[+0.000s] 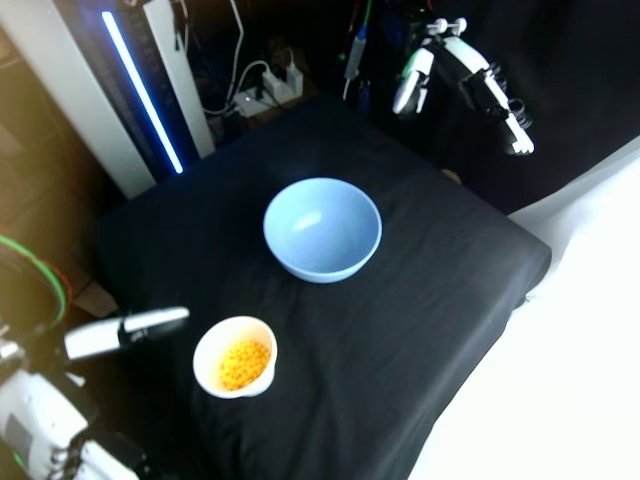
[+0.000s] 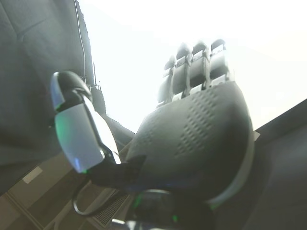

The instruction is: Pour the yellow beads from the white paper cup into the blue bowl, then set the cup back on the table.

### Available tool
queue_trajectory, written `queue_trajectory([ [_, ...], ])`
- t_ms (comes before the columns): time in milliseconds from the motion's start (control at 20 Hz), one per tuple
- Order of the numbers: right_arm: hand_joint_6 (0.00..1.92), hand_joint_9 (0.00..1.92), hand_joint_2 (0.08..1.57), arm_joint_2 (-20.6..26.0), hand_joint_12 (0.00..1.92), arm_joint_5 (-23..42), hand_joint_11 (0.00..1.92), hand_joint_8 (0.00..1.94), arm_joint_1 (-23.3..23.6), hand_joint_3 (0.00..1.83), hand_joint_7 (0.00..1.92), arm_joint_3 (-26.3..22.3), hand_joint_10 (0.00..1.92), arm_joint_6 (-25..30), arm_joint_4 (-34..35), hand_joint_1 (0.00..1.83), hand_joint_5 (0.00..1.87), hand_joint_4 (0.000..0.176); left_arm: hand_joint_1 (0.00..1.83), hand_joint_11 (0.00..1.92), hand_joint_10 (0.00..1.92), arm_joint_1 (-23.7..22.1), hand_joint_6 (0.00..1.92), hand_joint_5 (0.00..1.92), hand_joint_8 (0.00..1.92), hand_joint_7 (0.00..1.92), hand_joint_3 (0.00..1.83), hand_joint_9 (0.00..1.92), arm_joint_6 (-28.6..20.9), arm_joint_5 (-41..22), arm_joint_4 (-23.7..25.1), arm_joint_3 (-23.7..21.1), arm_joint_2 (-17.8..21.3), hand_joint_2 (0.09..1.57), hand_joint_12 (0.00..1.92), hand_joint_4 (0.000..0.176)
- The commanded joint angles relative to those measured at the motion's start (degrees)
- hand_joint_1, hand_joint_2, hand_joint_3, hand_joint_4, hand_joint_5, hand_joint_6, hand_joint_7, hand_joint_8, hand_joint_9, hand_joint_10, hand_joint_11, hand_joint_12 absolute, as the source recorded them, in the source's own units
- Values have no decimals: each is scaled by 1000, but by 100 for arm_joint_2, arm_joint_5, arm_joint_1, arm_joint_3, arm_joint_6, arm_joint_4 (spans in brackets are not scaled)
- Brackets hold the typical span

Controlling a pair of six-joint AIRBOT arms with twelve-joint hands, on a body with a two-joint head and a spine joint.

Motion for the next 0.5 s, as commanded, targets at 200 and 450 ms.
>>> queue_trajectory([
  [200, 8, 0, 549, -104, 17, 251, 37, 0, 58, 0, 0, 223, 0, 62, -54, 525, 41, 128, 477, 123, 3, -59, 8, 189, 6, 231, 0, 182, -121, -606, 72, 88, -80, 879, 181, 7],
  [450, 0, 0, 512, -250, 0, -163, 0, 0, 186, 0, 0, 427, 0, 62, -291, 502, 0, 93, 510, 0, 1, -115, 0, 182, 1, 248, 0, 190, -151, -538, 147, 144, -135, 870, 487, 0],
])
